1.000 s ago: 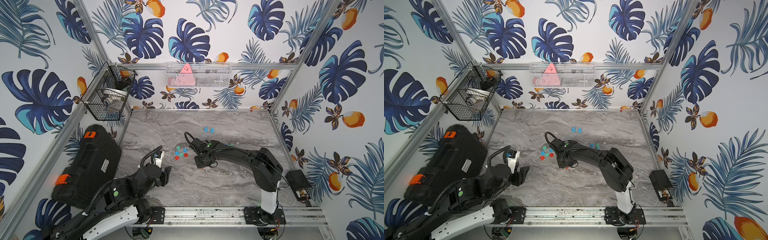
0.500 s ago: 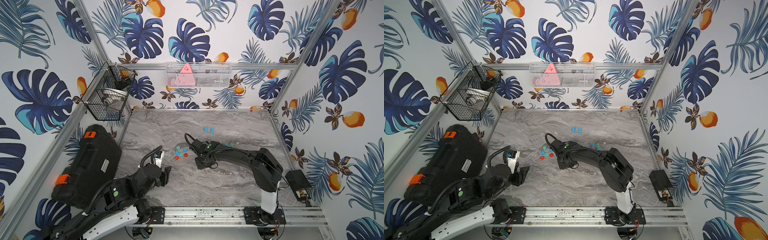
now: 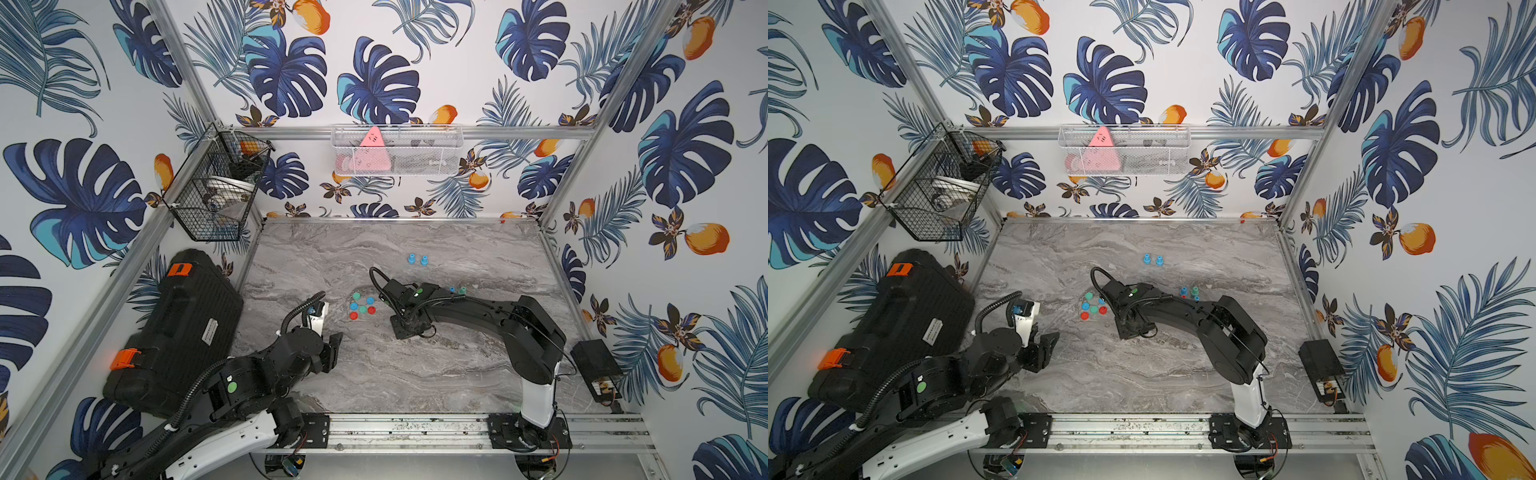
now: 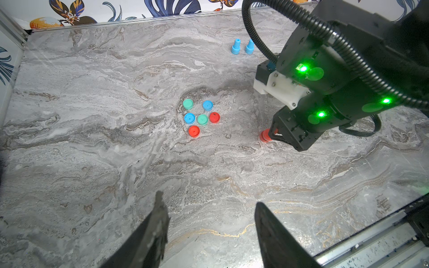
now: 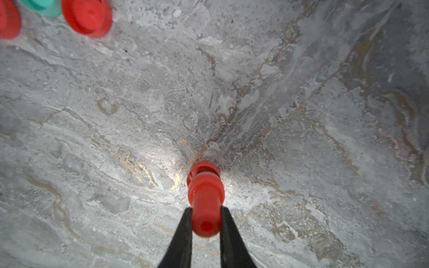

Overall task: Close the stamp cap
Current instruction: Close the cover of the stamp.

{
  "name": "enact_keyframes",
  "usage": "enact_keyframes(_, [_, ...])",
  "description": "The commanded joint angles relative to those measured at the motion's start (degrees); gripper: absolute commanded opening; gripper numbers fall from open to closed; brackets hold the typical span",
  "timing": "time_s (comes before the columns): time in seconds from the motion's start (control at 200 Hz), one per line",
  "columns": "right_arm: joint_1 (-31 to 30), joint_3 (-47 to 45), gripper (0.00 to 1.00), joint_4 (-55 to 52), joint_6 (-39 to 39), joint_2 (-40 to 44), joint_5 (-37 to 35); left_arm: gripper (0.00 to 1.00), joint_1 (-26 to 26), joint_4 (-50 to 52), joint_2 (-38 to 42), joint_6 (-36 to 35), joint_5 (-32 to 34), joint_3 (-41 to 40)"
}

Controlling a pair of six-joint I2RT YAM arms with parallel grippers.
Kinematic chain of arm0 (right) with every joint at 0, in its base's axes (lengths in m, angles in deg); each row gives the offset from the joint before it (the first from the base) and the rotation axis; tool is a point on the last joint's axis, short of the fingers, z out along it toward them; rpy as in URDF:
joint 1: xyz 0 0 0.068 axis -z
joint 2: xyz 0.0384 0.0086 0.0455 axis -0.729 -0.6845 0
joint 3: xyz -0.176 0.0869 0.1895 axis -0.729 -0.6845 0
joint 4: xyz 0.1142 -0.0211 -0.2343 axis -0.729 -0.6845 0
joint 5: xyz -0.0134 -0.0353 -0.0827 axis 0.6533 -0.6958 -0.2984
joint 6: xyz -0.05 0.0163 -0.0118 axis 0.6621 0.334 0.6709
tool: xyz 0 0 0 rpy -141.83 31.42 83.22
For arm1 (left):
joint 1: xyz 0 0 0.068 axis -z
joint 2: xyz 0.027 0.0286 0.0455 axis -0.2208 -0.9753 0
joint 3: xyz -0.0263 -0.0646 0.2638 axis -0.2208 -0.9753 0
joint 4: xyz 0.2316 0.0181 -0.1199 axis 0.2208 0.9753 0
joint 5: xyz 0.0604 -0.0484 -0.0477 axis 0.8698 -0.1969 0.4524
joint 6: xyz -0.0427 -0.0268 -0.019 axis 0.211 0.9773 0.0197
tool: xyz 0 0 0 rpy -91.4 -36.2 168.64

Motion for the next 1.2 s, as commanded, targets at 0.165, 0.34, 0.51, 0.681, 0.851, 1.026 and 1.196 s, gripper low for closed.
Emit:
enact_keyframes(0.165, [-0.1, 0.9, 0.2, -0.1, -0.4, 0.0, -0.7, 0.64, 0.0, -1.1, 0.2, 0.3, 0.4, -0.1])
enact_keyframes(0.34, [-0.1, 0.7, 0.2, 0.2, -0.5, -0.4, -0.5, 0.64, 0.0, -1.1, 0.2, 0.3, 0.4, -0.2])
enact_keyframes(0.51, [-0.1, 0.6, 0.2, 0.6, -0.5, -1.1, -0.2, 0.64, 0.0, -1.1, 0.3, 0.3, 0.5, -0.2])
enact_keyframes(0.681, [-0.1, 0.5, 0.2, 0.8, -0.4, -1.6, -0.2, 0.64, 0.0, -1.1, 0.2, 0.3, 0.5, -0.2])
enact_keyframes(0.851, [-0.1, 0.3, 0.2, 1.1, -0.4, -2.0, 0.2, 0.64, 0.0, -1.1, 0.3, 0.3, 0.5, -0.2])
enact_keyframes(1.026, [-0.1, -0.5, 0.2, 1.8, -0.4, -2.9, 0.4, 0.64, 0.0, -1.1, 0.3, 0.3, 0.4, -0.2])
enact_keyframes(1.196, [0.3, -0.2, 0.2, 1.5, -0.1, -3.3, -0.3, 0.64, 0.0, -1.1, 0.2, 0.3, 0.3, -0.1])
